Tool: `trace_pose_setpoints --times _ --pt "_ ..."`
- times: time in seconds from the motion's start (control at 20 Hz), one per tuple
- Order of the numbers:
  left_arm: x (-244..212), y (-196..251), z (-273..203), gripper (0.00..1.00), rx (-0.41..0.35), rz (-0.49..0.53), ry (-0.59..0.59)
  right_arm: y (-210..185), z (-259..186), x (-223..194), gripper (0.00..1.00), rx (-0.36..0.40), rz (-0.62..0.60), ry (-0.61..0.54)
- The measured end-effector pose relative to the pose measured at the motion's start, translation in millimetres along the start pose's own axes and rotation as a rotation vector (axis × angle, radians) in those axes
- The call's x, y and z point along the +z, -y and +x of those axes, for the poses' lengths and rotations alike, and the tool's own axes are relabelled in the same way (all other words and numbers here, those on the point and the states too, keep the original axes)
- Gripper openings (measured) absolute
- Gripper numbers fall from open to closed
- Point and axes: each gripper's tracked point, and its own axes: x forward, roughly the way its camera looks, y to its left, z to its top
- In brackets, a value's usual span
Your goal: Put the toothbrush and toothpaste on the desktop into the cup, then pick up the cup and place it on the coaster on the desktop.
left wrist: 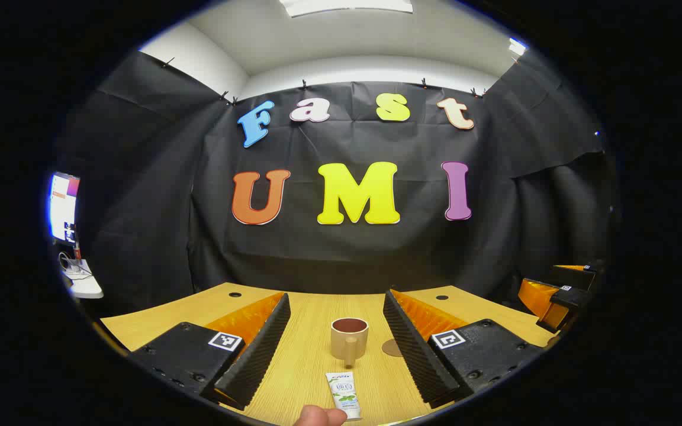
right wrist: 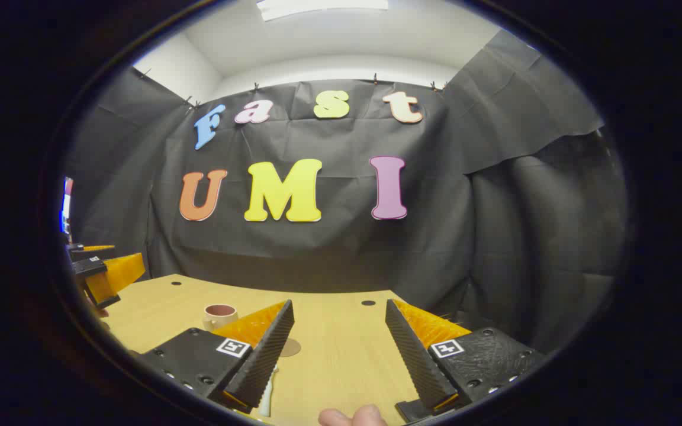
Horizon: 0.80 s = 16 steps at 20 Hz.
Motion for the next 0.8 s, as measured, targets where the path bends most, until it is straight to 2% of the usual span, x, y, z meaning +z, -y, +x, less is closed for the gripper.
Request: trace_pose_setpoints --times 0.8 --pt "-7.6 -1.7 -0.6 1.00 -0.004 0.021 -0.024 -1.7 1.4 -12.6 0.94 0.017 0.024 -0.049"
